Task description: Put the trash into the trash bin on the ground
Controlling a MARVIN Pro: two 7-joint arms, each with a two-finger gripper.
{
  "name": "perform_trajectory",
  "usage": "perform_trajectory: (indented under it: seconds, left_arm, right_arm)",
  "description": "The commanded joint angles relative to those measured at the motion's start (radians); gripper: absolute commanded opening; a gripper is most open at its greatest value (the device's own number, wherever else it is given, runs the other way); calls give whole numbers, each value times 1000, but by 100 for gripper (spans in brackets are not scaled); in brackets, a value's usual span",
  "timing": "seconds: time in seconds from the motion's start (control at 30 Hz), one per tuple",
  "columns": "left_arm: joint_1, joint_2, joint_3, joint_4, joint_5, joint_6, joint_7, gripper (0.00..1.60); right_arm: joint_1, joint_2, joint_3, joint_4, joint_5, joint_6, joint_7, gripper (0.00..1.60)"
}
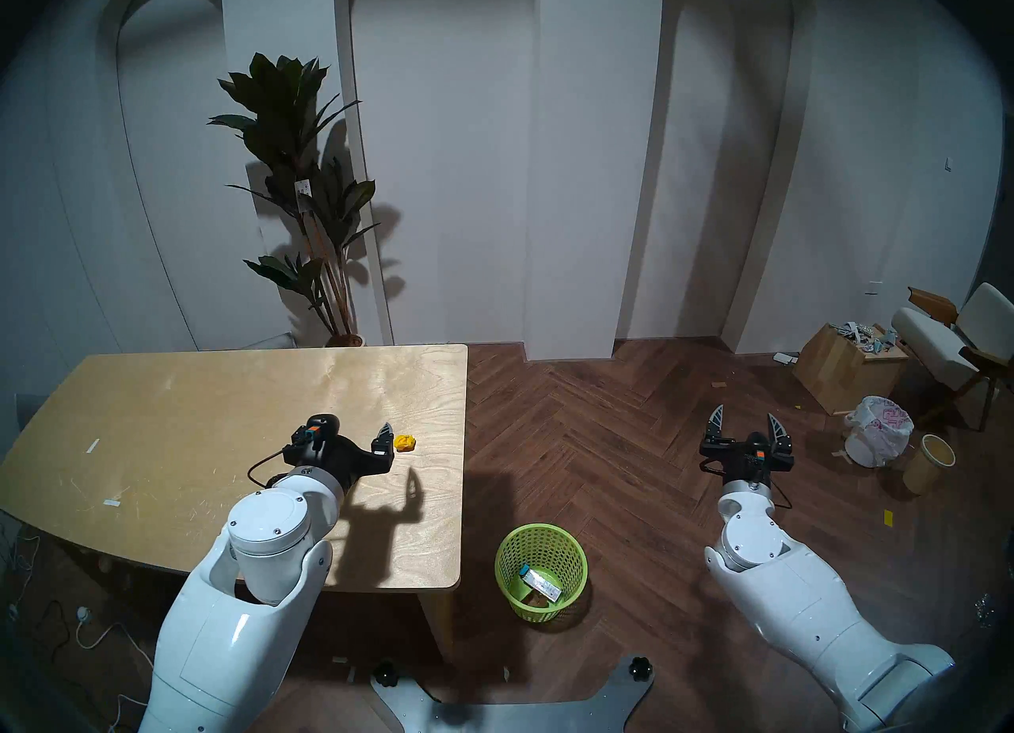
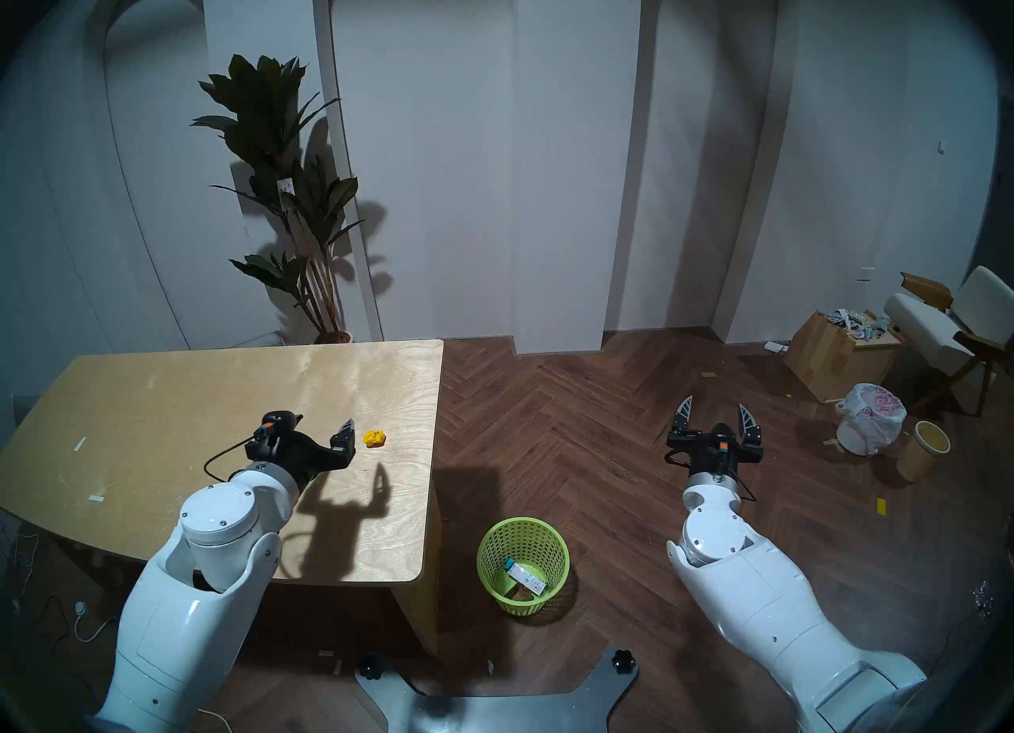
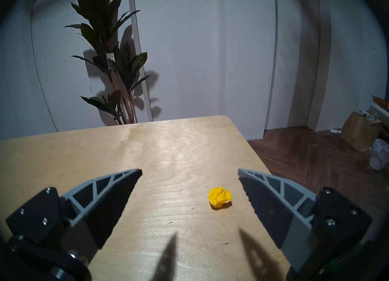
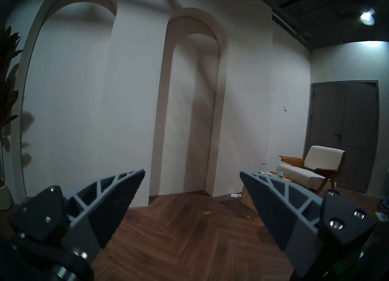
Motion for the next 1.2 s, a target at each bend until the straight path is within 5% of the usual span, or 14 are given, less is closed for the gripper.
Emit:
perform_trajectory:
  seconds: [0.0, 0.53, 1.17]
  left_arm:
    - [-111, -37, 37, 60, 21, -32, 4, 160]
    - [-207, -108, 108, 249, 66, -158, 36, 154]
    - [-181, -116, 139, 299, 110, -222, 93, 160]
  right_arm:
    - [-94, 64, 31, -115, -3, -20, -17, 160]
    - [-286, 174, 99, -340, 26, 15, -42, 160]
    - [-483, 282, 197, -579, 181, 151, -51, 160]
